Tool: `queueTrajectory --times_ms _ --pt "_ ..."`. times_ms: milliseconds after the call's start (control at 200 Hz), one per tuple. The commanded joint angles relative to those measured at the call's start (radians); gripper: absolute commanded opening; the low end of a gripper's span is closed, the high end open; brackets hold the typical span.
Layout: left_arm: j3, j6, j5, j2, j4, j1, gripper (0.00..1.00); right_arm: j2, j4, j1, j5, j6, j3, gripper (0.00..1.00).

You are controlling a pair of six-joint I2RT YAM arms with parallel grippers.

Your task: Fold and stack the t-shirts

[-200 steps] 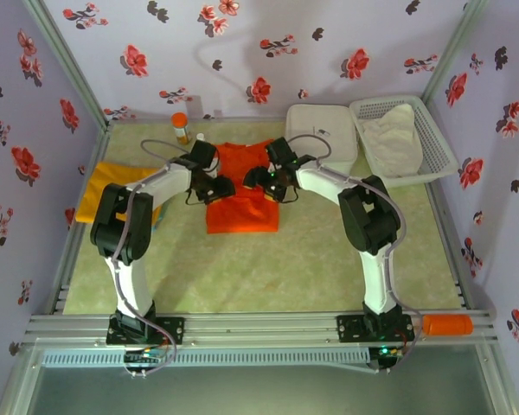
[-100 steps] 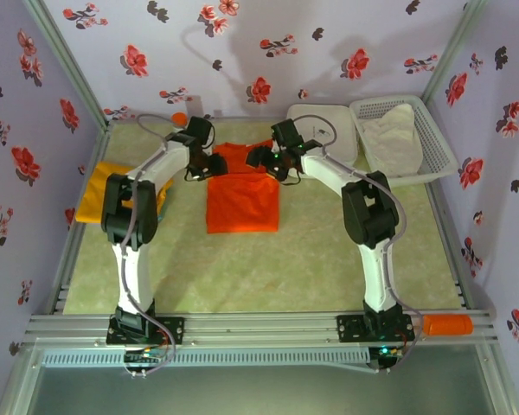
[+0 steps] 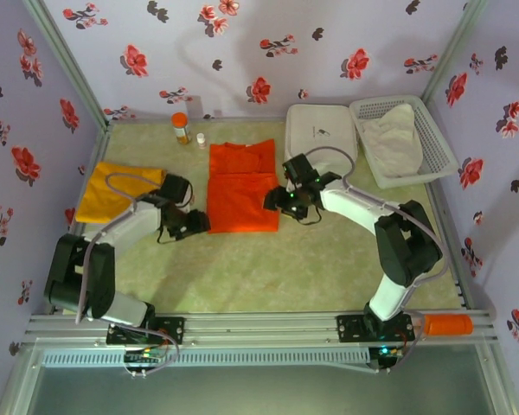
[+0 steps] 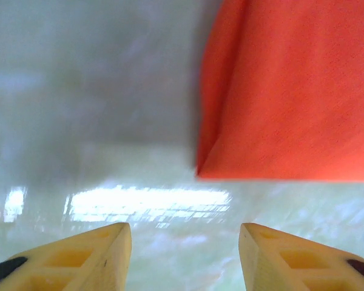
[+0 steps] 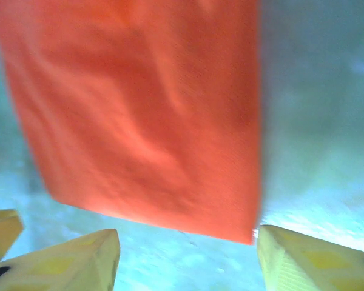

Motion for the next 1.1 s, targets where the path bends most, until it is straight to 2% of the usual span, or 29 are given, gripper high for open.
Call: queueTrajectory --times_ms 0,180,455,745,1095 --pt "-0.083 -0.068 0.025 -0.079 0.065 -0.009 0.50 -0.013 0.022 0.022 0.050 0.011 -0.071 0.57" --pt "-0.159 -0.098 0.018 -0.153 0.057 -0.011 0.50 0.044 0.057 0.057 0.118 0.034 -0.086 0.49" --pt "-0.197 -0.099 0.010 -0.185 0.034 -0.010 0.50 0.156 0.068 0.100 0.109 0.047 -0.015 0.45" --pt "-0.180 -0.092 0.006 -0.170 0.042 -0.010 0.50 0.173 0.096 0.112 0.103 0.050 0.001 0.39" --pt "-0.124 -0.085 0.003 -0.093 0.066 -0.005 0.49 0.170 0.123 0.112 0.087 0.050 -0.011 0.17"
